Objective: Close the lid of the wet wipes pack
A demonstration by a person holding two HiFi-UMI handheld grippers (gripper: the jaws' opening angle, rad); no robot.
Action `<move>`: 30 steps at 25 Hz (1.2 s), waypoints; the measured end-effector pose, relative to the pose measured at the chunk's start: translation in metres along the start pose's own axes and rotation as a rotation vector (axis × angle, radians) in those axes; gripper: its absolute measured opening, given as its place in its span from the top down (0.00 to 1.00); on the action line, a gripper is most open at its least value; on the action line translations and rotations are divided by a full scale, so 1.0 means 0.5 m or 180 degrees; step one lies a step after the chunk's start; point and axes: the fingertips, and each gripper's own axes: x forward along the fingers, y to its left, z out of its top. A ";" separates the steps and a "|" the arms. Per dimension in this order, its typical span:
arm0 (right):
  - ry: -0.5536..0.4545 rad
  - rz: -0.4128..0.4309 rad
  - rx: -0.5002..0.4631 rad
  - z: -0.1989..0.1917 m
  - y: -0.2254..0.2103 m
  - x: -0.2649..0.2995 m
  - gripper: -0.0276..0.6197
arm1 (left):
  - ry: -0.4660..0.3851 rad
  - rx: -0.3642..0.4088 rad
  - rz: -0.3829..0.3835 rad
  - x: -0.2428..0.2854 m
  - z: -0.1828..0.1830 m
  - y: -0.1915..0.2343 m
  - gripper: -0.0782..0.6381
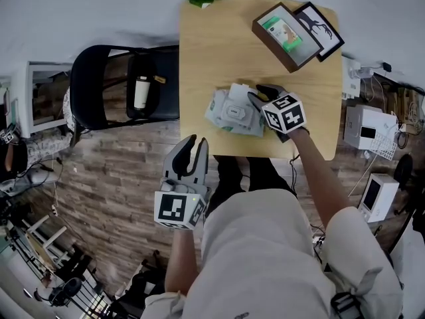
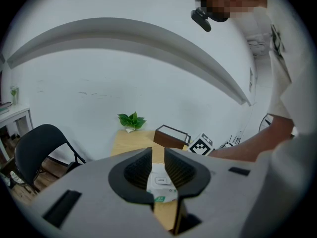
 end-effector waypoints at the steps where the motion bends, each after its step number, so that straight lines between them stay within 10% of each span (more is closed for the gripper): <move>1: 0.0024 0.0015 0.0002 -0.003 0.001 0.004 0.75 | 0.0004 -0.0006 0.0009 -0.001 -0.001 0.002 0.79; 30: -0.0097 -0.0094 -0.0009 0.020 0.024 -0.029 0.79 | -0.0079 0.0061 -0.0125 -0.024 0.013 0.014 0.79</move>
